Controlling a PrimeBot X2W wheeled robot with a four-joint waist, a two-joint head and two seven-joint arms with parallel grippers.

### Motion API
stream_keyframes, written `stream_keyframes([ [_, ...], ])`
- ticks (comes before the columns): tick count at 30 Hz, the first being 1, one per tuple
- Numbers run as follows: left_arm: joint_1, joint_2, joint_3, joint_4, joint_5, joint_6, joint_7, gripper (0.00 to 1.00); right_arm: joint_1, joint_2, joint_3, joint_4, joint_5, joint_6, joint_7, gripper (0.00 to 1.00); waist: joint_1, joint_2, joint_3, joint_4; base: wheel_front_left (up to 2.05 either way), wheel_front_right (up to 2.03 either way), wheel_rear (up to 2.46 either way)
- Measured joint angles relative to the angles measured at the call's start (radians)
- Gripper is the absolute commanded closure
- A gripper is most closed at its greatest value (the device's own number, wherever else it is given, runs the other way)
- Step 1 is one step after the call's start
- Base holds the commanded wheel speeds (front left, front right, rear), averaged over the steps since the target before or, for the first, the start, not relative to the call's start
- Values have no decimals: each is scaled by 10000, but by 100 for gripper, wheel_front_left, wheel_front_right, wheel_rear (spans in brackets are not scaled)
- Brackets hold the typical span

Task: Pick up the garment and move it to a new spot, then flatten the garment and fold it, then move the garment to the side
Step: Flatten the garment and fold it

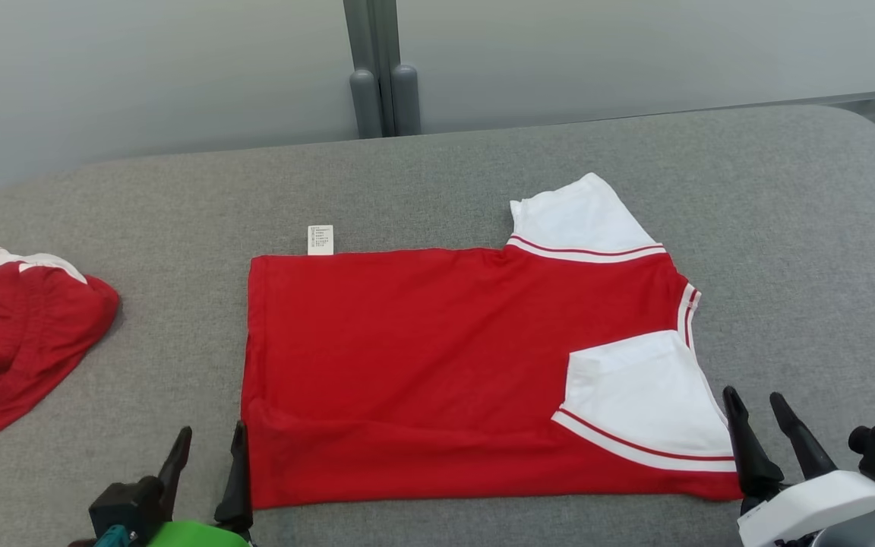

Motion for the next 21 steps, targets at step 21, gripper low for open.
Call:
stream_keyframes([
  [21, -177, -533, 2174, -1699, 2190, -82, -2, 0, -673, 520, 713, -445, -3003, 0, -1958, 0, 0, 0, -514, 26, 0, 0, 0],
])
